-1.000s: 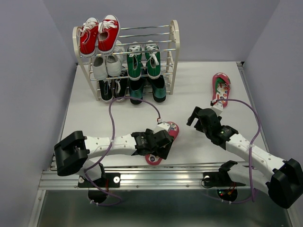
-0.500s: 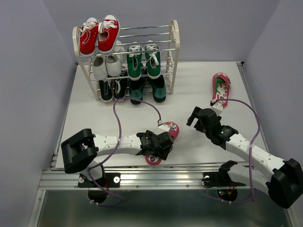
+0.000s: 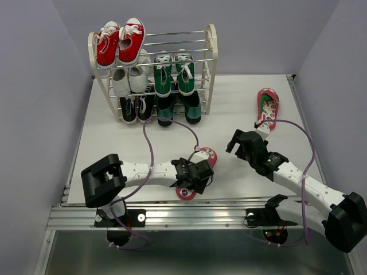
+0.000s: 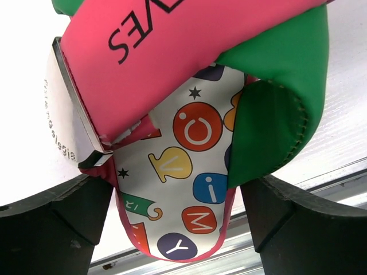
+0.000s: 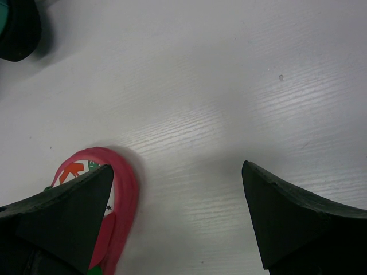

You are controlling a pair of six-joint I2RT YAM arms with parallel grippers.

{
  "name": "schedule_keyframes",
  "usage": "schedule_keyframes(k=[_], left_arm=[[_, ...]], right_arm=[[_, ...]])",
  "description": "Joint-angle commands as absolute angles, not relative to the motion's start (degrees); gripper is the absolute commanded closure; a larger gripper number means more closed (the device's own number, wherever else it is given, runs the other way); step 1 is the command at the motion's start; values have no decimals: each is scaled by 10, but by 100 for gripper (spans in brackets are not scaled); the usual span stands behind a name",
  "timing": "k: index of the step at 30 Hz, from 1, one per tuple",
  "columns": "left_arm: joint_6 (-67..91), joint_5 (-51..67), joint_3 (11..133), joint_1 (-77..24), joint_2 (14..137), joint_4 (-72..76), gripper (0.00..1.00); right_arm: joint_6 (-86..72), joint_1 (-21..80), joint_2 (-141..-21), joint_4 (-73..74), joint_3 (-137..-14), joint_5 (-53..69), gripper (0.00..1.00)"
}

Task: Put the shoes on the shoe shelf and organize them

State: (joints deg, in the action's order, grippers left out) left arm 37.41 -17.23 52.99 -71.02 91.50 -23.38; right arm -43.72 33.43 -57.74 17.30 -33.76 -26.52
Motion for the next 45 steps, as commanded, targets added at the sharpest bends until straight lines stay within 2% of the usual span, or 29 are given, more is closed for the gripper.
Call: schedule_keyframes(k=[1,3,4,5,8,17,24,27,32,36,39,41,45], left_arm=[[381,-166,526,-711,959,-200,10],[383,-169,530,-711,969,-202,55],[383,-170,536,-711,972,-208,88],[384,-175,540,-711,974,-213,100],[393,-207,557,-711,968,-240,100],[381,-320,608,-712,818,-294,100],[337,-406,696,-712,738,-323,100],[321,-467,751,-712,737,-330,100],[265,-593,912,-708,765,-303,100],[139,-564,1003,-642,795,-200,100],[120,-491,1131,-552,849,-230,100],[99,-478,1219,-523,897,-252,100],[16,-467,1310,-486,952,-229,100]], right_arm=[[-430,331,-570,147,-339,-282,0],[-427,331,-569,146,-341,-284,0],[-426,331,-568,147,-341,-286,0],[-425,331,-568,146,-341,-288,0],[-424,331,-564,147,-341,-287,0],[-425,331,-535,147,-323,-315,0],[-424,331,-536,147,-315,-329,0],[-420,331,-546,146,-316,-333,0],[-413,331,-557,147,-322,-332,0],[-403,331,-562,147,-330,-323,0],[-396,331,-561,147,-332,-318,0],[-394,331,-559,147,-332,-319,0],[-393,331,-561,147,-337,-321,0]])
